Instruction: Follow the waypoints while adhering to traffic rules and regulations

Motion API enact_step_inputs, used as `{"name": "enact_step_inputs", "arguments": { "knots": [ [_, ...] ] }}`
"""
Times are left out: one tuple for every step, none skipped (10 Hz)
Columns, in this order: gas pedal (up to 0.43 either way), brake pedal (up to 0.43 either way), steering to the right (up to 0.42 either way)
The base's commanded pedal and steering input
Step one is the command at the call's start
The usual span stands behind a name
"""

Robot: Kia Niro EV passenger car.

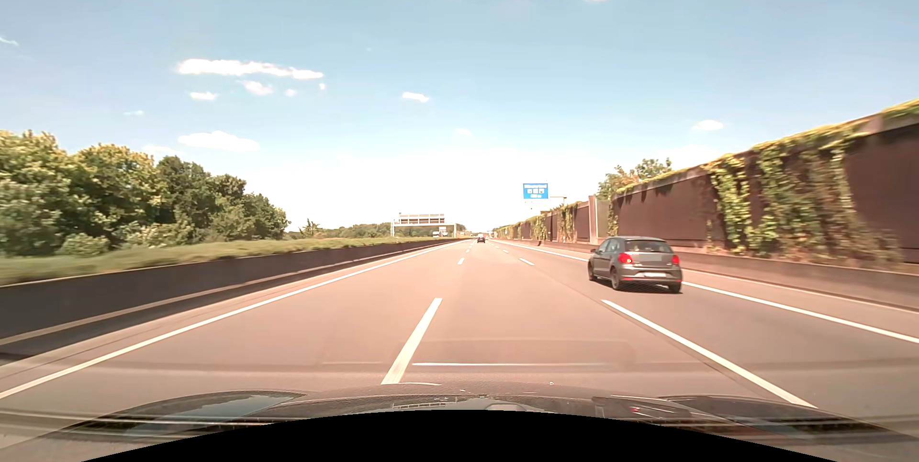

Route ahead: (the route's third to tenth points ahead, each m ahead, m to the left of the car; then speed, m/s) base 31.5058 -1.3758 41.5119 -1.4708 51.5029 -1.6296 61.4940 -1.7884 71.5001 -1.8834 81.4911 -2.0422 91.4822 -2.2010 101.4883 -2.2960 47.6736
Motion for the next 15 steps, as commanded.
{"name": "enact_step_inputs", "arguments": {
  "knots": [
    [0.591, 0.000, -0.004],
    [0.591, 0.000, -0.003],
    [0.591, 0.000, -0.003],
    [0.591, 0.000, -0.003],
    [0.591, 0.000, -0.003],
    [0.591, 0.000, -0.002],
    [0.591, 0.000, -0.002],
    [0.591, 0.000, -0.002],
    [0.591, 0.000, -0.002],
    [0.591, 0.000, -0.002],
    [0.591, 0.000, -0.002],
    [0.591, 0.000, -0.002],
    [0.591, 0.000, -0.001],
    [0.591, 0.000, -0.002],
    [0.591, 0.000, -0.002]
  ]
}}
